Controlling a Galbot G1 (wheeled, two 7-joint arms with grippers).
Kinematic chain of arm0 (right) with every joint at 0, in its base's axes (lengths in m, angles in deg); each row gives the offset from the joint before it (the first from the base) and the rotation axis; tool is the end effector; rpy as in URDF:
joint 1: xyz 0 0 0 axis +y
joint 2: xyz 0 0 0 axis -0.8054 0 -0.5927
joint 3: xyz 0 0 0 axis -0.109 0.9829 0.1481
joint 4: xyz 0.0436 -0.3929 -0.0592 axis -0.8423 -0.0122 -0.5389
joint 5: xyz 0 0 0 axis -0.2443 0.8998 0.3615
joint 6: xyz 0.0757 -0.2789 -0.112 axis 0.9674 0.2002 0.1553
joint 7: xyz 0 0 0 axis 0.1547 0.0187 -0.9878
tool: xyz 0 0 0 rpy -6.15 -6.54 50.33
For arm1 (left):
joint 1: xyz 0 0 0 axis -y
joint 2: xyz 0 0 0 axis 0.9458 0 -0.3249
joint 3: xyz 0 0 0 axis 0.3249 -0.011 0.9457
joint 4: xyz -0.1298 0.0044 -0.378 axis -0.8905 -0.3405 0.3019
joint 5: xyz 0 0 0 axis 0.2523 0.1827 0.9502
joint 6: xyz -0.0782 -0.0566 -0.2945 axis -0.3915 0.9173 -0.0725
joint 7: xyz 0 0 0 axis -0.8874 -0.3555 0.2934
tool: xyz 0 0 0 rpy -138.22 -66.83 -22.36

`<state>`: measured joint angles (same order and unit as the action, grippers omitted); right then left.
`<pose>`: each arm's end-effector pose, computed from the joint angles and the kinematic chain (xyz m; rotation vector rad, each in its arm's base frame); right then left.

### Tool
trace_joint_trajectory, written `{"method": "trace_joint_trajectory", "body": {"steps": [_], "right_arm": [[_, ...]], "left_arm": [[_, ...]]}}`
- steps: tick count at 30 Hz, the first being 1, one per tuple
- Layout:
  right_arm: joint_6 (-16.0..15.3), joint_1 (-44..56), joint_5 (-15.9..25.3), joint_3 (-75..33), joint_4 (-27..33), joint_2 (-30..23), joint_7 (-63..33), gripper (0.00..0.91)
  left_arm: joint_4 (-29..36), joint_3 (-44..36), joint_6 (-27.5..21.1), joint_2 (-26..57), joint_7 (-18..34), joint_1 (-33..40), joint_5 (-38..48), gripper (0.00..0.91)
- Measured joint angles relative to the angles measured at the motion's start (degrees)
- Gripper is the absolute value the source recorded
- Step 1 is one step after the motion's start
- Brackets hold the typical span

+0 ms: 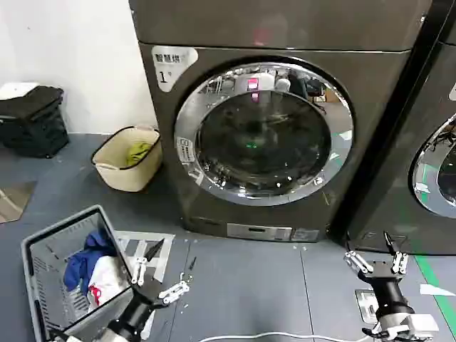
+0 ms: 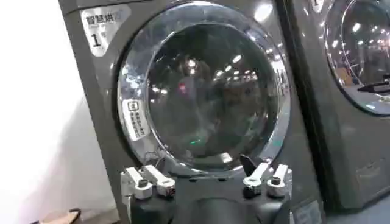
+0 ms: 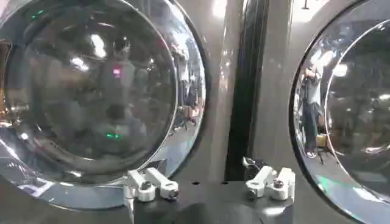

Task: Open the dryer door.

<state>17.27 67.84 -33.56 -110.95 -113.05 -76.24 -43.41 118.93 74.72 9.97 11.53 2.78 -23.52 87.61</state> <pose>0.0920 -0.0830 -0.2947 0.0987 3.0881 -0.1157 0.0450 0.0601 -0.2971 0.6077 2.9493 0.3808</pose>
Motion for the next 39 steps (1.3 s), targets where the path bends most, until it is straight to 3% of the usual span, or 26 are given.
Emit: {"method": "trace_joint_trajectory", "body": {"steps": [4, 12, 26, 39], "right_arm": [[0.0, -1.6, -0.7, 1.6, 1.0, 2.1, 0.1, 0.907], [0.9, -7.7, -6.3, 6.4, 5.0, 8.7, 0.7, 0.907], [0.9, -23.6, -12.0, 19.1, 13.1, 20.7, 2.8, 0.907], [2.9, -38.5, -15.4, 31.3, 22.6, 24.2, 6.7, 0.907]], "left_arm": [[0.2, 0.0, -0.2, 0.0, 0.0, 0.0, 0.0, 0.907], [1.4, 0.7, -0.3, 0.4, -0.2, -1.2, 0.1, 0.907], [4.0, 1.6, -0.7, 0.1, -1.0, -3.5, 0.0, 0.907], [4.7, 1.6, -0.7, -0.3, -1.3, -4.1, -0.4, 0.907]]}}
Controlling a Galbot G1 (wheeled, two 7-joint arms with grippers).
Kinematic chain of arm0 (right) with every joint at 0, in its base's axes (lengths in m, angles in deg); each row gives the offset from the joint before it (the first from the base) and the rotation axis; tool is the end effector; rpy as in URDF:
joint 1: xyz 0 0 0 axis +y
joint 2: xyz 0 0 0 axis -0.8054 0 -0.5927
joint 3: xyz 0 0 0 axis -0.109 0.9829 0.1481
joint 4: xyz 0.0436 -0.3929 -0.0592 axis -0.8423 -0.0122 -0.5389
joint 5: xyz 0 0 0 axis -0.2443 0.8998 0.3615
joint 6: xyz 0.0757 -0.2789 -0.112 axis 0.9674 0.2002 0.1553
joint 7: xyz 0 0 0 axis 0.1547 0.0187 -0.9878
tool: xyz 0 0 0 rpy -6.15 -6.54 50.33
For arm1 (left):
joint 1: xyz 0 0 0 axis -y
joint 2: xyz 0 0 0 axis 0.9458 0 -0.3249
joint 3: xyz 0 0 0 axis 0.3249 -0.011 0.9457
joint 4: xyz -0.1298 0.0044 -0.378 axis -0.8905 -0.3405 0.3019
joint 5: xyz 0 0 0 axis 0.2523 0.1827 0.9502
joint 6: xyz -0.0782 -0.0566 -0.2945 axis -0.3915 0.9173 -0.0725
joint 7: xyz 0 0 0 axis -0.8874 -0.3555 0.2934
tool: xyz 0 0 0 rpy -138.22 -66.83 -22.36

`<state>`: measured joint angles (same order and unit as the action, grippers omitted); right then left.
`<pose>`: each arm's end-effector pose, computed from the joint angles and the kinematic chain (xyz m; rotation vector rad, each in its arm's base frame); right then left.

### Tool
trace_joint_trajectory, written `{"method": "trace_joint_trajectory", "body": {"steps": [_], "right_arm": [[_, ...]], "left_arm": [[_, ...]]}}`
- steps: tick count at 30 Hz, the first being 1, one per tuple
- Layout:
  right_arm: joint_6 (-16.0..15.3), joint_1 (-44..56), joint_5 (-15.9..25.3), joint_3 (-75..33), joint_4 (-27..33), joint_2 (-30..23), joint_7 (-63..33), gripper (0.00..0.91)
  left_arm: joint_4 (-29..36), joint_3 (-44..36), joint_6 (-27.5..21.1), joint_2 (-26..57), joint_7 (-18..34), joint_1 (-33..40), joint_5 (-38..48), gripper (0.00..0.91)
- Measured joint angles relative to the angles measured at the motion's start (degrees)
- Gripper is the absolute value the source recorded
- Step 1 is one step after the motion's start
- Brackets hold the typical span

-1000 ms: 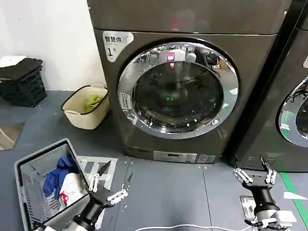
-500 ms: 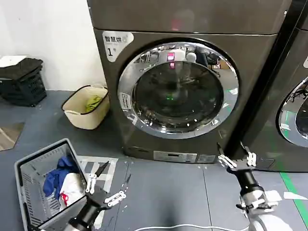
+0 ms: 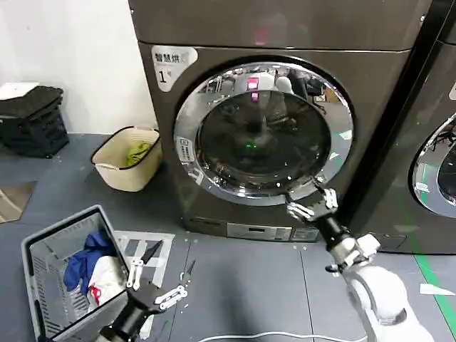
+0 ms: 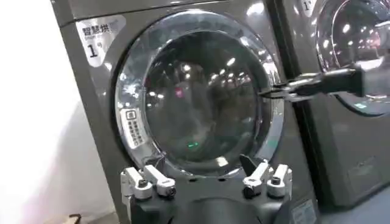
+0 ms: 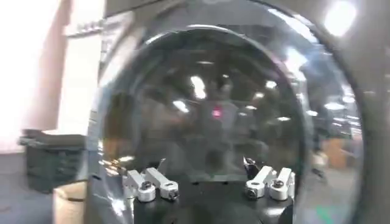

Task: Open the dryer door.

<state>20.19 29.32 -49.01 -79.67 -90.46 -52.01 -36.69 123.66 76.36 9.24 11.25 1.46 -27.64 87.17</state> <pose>0.3255 -0.0805 -0.2760 -0.8603 2.7914 -0.1356 0.0249 0.0600 -0.2735 0.6308 2.9457 0.4118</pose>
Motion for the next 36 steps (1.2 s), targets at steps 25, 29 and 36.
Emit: {"method": "trace_joint_trajectory", "body": {"steps": [25, 29, 36], "right_arm": [[1.8, -16.5, -2.7, 14.3, 13.1, -2.0, 4.4, 0.907], [1.7, -18.6, -2.6, 16.0, 14.5, -2.9, 4.4, 0.907], [1.6, -22.1, -2.2, 18.6, 17.2, -4.7, 4.4, 0.907]], "left_arm": [[1.0, 0.2, 0.2, -0.8, -0.5, -1.0, -0.4, 0.907], [1.1, 0.2, 0.2, -1.0, -0.5, -1.0, -0.4, 0.907], [1.1, 0.2, 0.2, -1.0, -0.7, -0.8, -0.3, 0.907]]}}
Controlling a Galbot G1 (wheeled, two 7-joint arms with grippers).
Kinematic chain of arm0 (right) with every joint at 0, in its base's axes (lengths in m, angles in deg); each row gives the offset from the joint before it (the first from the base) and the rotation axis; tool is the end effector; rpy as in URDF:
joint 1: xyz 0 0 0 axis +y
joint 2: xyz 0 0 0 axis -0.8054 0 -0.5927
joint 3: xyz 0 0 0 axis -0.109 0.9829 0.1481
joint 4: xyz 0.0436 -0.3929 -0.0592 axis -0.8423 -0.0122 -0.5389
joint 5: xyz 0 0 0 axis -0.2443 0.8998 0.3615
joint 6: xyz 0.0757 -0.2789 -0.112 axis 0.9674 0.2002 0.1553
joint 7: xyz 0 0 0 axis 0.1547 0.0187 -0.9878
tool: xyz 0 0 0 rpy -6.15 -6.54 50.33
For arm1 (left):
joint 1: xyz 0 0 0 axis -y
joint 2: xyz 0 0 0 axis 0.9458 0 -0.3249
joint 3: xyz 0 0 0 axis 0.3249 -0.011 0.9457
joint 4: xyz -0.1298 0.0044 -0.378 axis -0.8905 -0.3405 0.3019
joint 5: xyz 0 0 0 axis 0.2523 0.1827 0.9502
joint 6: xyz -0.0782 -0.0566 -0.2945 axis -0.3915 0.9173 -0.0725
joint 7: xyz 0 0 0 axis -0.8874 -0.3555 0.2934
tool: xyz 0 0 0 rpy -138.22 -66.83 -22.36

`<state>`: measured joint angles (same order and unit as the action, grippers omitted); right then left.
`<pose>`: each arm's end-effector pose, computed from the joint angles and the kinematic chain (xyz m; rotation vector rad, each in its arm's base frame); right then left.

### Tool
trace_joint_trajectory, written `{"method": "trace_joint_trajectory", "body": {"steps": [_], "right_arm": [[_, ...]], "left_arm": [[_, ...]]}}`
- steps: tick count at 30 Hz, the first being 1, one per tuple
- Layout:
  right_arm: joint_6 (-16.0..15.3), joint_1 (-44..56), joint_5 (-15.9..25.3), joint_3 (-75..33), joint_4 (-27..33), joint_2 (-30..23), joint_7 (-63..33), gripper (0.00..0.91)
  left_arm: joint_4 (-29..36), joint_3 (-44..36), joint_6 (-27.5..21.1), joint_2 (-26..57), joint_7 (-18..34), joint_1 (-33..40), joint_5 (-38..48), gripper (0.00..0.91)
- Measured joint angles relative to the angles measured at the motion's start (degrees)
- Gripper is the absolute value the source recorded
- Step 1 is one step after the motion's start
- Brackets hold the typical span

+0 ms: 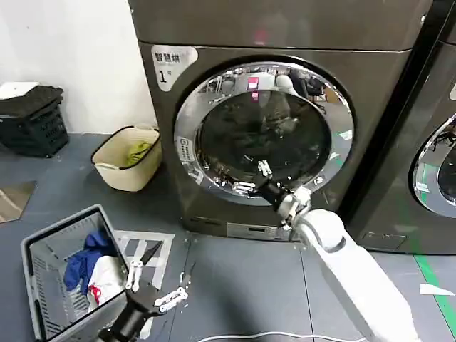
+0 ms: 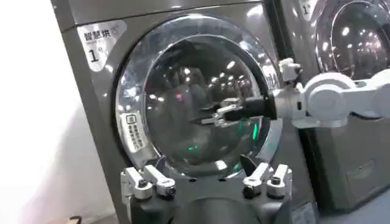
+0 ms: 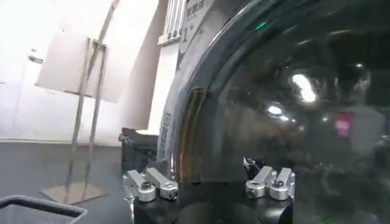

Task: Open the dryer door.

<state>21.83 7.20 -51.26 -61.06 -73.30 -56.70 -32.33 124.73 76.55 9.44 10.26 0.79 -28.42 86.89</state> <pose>0.4422 -0.0026 -0.2578 -1.1980 2.6640 -0.1872 0.0205 0.0565 -0.2687 0.6298 2.9394 0.4066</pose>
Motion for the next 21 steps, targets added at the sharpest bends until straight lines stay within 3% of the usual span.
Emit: {"method": "trace_joint_trajectory", "body": {"steps": [21], "right_arm": [[0.3, -7.9, 2.9, 5.4, 10.6, -8.0, 0.5, 0.907]], "left_arm": [[1.0, 0.6, 0.0, -0.5, -0.3, -0.2, 0.2, 0.907]]}}
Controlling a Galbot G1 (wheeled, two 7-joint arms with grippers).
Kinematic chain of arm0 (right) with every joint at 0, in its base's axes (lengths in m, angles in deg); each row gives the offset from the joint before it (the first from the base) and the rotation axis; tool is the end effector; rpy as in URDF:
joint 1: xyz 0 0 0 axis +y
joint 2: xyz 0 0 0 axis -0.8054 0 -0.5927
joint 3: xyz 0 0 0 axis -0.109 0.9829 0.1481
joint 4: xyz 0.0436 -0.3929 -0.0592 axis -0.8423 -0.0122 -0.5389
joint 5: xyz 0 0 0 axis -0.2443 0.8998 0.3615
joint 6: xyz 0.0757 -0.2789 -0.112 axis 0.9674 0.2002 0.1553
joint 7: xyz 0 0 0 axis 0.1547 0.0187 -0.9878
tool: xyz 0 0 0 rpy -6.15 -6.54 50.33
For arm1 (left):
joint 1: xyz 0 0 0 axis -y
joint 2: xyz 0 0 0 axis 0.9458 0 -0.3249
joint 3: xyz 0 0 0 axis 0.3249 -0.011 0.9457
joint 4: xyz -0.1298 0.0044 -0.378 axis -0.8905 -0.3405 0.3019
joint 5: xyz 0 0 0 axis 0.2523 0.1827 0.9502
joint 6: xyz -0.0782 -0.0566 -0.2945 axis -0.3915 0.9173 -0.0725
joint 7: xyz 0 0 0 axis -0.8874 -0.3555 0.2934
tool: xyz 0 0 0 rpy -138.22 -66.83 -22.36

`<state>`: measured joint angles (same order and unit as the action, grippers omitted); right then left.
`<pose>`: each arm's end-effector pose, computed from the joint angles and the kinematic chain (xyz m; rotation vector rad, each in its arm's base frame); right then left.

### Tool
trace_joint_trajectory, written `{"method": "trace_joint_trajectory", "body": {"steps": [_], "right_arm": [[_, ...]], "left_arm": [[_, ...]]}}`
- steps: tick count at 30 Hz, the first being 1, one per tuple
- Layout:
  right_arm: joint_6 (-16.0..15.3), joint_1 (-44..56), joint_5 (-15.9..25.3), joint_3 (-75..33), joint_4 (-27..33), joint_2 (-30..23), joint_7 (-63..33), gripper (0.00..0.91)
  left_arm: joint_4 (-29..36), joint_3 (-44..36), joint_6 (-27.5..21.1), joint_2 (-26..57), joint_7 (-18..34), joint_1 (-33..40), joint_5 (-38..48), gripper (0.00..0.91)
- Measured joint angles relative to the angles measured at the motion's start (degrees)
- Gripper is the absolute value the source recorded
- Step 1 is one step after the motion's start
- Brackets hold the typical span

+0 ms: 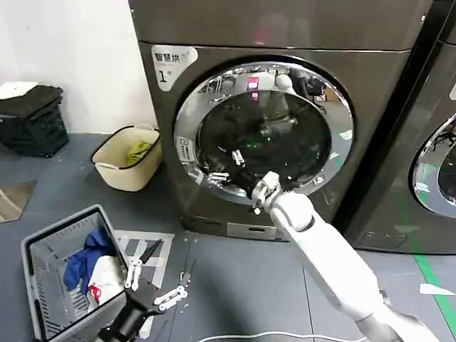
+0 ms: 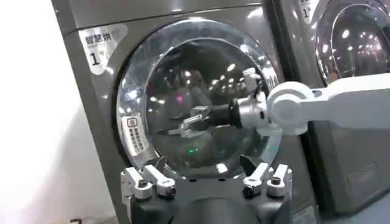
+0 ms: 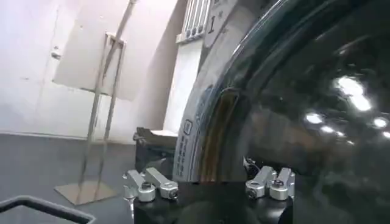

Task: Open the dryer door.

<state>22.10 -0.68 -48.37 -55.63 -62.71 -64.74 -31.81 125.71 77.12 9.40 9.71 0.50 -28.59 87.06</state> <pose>0.4893 0.0638 -0.2529 -1.2796 2.6421 -0.2261 0.0194 0.0558 -0.2635 0.6165 2.9290 0.4063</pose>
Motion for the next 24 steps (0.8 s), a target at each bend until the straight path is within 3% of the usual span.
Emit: {"method": "trace_joint_trajectory", "body": {"steps": [24], "right_arm": [[0.0, -4.4, -0.2, 3.4, 4.3, -2.8, 2.9, 0.907]], "left_arm": [[0.7, 0.6, 0.1, -0.1, -0.2, -0.4, 0.3, 0.907]]}}
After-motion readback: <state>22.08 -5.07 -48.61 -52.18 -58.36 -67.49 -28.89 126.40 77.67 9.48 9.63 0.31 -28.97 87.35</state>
